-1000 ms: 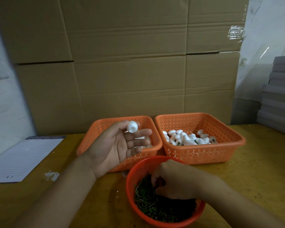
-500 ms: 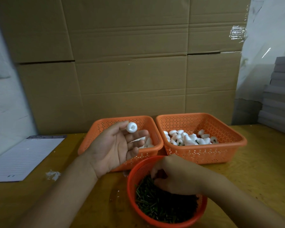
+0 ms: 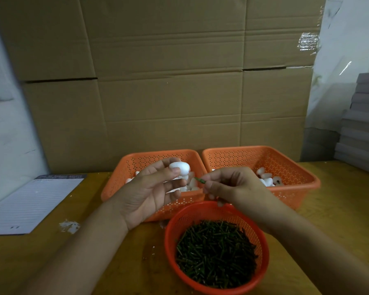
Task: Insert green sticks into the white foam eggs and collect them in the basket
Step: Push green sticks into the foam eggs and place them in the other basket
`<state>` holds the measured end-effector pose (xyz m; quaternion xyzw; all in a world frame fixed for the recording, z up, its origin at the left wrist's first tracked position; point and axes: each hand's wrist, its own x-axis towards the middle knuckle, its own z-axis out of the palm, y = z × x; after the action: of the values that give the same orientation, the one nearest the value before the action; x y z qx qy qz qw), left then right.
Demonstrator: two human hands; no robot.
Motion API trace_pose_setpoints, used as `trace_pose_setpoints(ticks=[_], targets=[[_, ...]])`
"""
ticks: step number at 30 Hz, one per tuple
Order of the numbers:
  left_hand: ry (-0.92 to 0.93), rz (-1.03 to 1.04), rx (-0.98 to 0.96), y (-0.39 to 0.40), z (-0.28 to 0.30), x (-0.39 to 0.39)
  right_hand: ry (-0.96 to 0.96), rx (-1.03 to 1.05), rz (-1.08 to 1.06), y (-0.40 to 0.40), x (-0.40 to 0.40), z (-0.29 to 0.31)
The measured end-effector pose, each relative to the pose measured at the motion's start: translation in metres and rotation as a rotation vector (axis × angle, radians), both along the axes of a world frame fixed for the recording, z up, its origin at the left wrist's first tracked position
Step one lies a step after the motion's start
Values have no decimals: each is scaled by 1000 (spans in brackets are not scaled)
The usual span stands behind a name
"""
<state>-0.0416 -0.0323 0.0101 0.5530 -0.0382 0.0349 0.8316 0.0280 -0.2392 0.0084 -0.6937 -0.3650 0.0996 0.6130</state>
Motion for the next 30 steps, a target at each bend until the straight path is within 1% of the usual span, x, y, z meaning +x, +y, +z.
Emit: trace_pose_setpoints(ticks=[4,11,26,30], targets=[[-27,1,38,-1,0,0,-52,37,-83,0,-2,3],[-22,11,68,-1,-2,0,-157,0,-196,1,-4,4],[-21,-6,188,-2,-3,-1,-164,3,-207,0,-2,3],[-20,-7,210,-4,-4,-2,-194,-6,-218,0,-2,3]])
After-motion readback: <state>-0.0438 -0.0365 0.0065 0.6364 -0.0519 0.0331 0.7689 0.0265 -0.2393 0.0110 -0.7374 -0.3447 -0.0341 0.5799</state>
